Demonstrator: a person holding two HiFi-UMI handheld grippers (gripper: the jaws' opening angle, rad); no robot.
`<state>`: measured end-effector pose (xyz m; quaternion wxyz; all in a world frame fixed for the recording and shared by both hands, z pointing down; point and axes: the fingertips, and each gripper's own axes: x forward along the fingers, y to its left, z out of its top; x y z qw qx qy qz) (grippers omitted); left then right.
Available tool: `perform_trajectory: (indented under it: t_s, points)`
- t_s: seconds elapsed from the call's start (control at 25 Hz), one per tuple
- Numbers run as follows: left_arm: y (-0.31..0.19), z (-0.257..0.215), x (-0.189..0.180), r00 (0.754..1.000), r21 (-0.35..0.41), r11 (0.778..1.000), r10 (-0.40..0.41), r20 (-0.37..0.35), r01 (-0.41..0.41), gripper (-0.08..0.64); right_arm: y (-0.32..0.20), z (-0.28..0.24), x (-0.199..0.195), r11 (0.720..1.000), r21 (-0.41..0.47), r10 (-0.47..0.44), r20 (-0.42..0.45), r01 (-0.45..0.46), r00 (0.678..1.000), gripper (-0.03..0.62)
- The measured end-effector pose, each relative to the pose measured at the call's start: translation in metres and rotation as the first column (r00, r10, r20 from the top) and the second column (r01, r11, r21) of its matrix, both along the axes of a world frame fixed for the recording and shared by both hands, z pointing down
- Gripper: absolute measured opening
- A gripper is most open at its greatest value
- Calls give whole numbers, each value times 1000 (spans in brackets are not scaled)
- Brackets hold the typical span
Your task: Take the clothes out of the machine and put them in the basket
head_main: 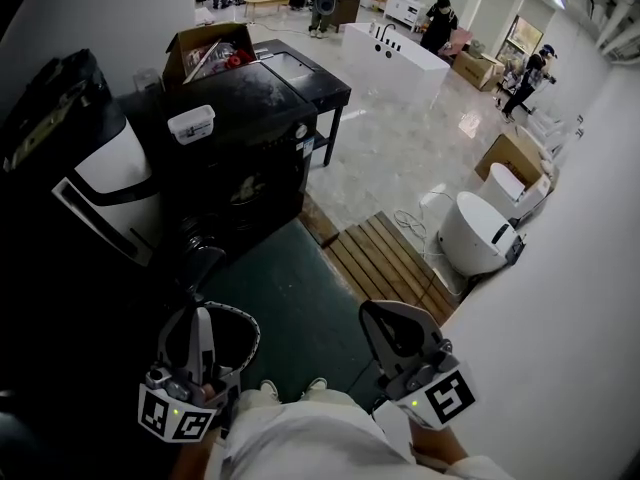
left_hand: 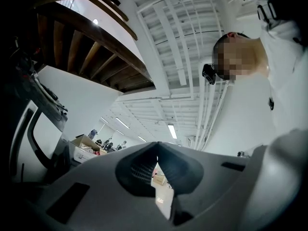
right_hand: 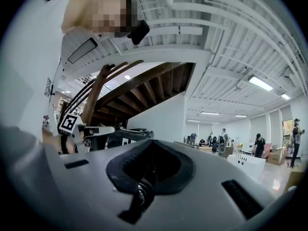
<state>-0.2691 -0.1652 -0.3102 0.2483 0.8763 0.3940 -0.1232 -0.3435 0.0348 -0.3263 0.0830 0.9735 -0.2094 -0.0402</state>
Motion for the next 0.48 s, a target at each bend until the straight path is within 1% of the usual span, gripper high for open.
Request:
perform_trajectory:
  t_s: [0.12,0.36,0.4,0.44,0.48]
  points:
    - [0,7,2,1000,-8,1000,1,26,-1,15,-8,5,4,1000,-21,-17,15,18,1000,14]
    - [-4,19,10,997,-37,999,-7,80,10,17,-13,7,9,999,-26,-21,19,21,1000,14]
    - [-5,22,12,996,-43,999,-7,94,12,28,-12,7,9,999,-26,-20,19,20,1000,14]
    - [-5,24,13,994,-49,999,-4,109,9,63,-12,7,10,999,-27,-18,19,19,1000,14]
    - [-4,27,15,992,-57,998,2,124,5,119,-11,7,10,999,-29,-17,19,18,1000,14]
